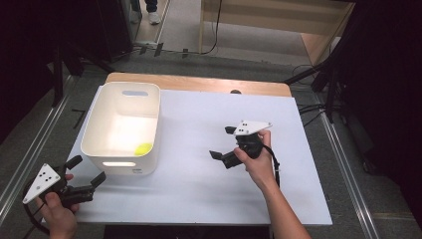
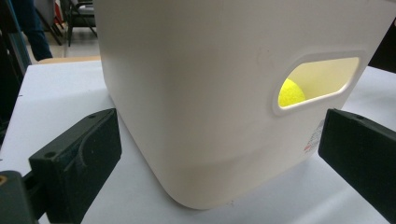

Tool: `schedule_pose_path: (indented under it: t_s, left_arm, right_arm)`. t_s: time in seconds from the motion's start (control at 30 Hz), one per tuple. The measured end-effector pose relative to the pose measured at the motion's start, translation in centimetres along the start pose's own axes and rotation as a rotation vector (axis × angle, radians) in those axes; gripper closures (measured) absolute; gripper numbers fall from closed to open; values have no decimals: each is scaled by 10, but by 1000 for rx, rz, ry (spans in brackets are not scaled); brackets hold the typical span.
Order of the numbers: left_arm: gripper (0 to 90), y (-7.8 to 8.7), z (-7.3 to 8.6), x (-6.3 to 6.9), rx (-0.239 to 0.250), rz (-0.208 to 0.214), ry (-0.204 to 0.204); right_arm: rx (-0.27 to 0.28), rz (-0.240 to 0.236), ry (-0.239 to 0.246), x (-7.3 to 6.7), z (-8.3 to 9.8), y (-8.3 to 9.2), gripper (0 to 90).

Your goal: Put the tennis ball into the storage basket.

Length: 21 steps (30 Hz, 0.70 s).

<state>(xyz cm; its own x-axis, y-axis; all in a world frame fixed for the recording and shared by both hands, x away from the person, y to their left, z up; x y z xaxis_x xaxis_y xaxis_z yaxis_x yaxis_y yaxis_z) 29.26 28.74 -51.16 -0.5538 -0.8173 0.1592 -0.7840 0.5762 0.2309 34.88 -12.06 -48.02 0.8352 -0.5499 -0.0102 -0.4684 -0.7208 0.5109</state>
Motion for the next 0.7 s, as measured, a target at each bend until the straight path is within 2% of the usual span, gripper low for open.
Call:
schedule_pose_path:
  t_s: [0.7]
  left_arm:
    - [0,0,0,0,1,-2,0]
  right_arm:
    - [32,76,-59,15,45,35,0]
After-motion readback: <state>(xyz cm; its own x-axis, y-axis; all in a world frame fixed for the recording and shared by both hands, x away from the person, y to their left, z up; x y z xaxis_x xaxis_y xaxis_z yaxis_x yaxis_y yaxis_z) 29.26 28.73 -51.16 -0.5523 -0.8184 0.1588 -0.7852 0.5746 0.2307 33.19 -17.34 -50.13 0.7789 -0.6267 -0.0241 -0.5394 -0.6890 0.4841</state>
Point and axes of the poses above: each handheld gripper's, and its own axes: y roughly backward along the jaws, z roughly out of its underside, x roughly to its right, the point moved 8 cm from there along -y, roughly forward along the jaws, and after that the axes turned 5 degrees about y, right-handed, at the moved point
